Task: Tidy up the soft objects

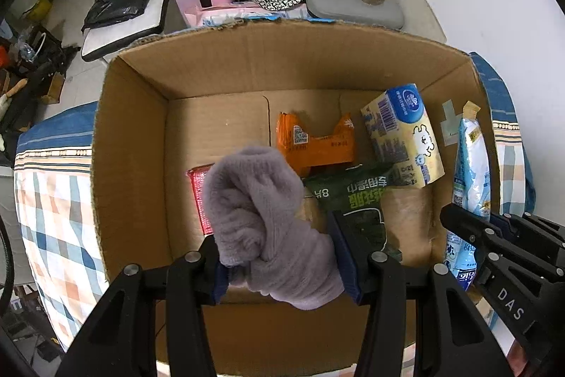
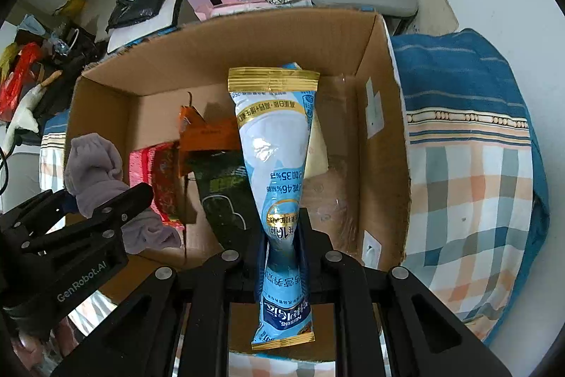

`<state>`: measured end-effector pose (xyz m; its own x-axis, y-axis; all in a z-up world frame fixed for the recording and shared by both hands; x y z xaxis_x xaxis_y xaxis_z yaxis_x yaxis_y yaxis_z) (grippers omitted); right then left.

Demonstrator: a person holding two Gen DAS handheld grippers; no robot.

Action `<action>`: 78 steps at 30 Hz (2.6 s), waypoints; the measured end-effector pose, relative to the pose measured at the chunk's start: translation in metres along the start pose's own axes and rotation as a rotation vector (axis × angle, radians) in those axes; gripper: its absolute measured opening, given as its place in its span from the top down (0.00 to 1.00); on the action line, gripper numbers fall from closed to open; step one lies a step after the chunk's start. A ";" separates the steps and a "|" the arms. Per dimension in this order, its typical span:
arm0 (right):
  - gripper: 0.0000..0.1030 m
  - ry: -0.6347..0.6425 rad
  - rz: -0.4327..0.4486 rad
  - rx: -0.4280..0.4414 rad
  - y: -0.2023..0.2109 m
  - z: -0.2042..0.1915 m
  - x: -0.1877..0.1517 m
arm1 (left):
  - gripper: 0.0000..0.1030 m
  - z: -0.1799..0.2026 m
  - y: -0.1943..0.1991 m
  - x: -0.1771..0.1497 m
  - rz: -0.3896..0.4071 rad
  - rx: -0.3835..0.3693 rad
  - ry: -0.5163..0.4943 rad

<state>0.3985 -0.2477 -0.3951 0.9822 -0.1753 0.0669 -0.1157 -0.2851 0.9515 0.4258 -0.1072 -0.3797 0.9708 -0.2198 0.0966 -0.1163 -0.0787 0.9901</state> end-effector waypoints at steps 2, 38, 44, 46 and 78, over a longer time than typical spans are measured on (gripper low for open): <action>0.84 -0.002 -0.007 -0.001 -0.004 0.002 0.000 | 0.54 0.001 -0.002 0.001 0.002 0.005 0.000; 0.01 0.026 0.077 -0.073 0.024 -0.007 -0.029 | 0.02 -0.046 0.047 -0.030 0.135 0.118 0.140; 0.01 0.022 0.106 -0.066 0.038 -0.011 -0.042 | 0.02 -0.052 0.065 -0.044 0.166 0.122 0.159; 0.01 0.020 0.119 -0.064 0.046 -0.012 -0.049 | 0.02 -0.053 0.079 -0.053 0.187 0.119 0.166; 0.01 0.201 0.598 0.017 0.335 -0.101 -0.255 | 0.02 -0.072 0.352 -0.248 0.602 0.118 0.238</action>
<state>0.1236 -0.2033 -0.0627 0.7553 -0.1289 0.6426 -0.6542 -0.2077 0.7272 0.1596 -0.0106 -0.0481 0.7471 -0.0388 0.6636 -0.6628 -0.1181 0.7394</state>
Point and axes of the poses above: each gripper's, at about its wrist camera, not at the fingertips, and y roughly against the way its jaws point, z to its right, x to its top, the point moved 4 cm from there along -y, roughly the way its jaws point, and after that the axes turned 12 degrees about x, right-handed, at the moved point
